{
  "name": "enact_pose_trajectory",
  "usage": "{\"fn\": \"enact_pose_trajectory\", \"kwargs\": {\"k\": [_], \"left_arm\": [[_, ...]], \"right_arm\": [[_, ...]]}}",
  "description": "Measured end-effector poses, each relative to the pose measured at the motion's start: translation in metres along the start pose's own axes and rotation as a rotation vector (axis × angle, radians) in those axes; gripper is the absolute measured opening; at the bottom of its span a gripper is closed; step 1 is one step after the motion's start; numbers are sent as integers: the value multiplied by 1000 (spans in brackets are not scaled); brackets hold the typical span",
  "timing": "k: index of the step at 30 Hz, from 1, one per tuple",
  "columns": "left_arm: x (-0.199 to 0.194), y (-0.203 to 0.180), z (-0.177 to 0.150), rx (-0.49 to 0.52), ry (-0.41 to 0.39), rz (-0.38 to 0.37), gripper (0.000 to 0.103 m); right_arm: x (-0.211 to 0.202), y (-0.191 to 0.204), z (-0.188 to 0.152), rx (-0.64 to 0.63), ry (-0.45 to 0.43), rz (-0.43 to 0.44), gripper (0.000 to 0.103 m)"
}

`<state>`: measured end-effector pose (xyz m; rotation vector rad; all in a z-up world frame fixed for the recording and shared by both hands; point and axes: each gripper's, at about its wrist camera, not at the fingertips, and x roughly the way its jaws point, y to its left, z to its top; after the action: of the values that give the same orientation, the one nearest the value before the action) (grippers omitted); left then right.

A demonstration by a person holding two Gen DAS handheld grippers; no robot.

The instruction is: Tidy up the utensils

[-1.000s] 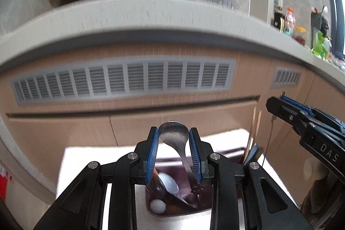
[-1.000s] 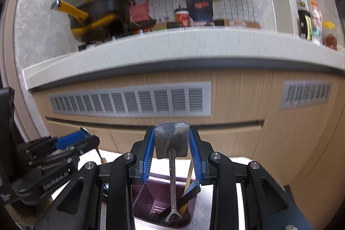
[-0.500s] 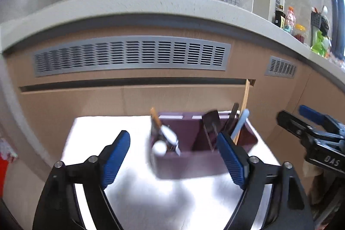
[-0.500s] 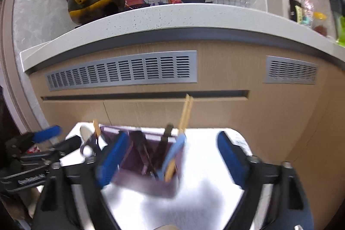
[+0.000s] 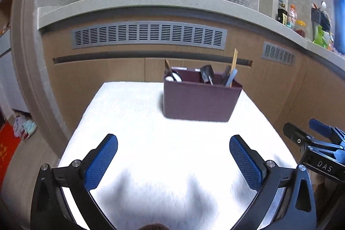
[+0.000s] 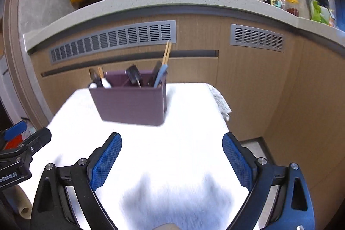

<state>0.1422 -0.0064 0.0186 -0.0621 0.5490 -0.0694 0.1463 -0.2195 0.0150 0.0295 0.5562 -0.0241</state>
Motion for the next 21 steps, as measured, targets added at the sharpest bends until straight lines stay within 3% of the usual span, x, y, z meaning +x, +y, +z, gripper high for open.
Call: {"fn": "enact_pose_trajectory", "kwargs": {"k": [11, 21], "left_arm": [[-20, -7, -8, 26, -14, 31, 103], [-18, -4, -4, 13, -2, 23, 103]], "right_arm": [[-23, 9, -16, -50, -61, -20, 99], [-23, 7, -17, -51, -55, -13, 99]]}}
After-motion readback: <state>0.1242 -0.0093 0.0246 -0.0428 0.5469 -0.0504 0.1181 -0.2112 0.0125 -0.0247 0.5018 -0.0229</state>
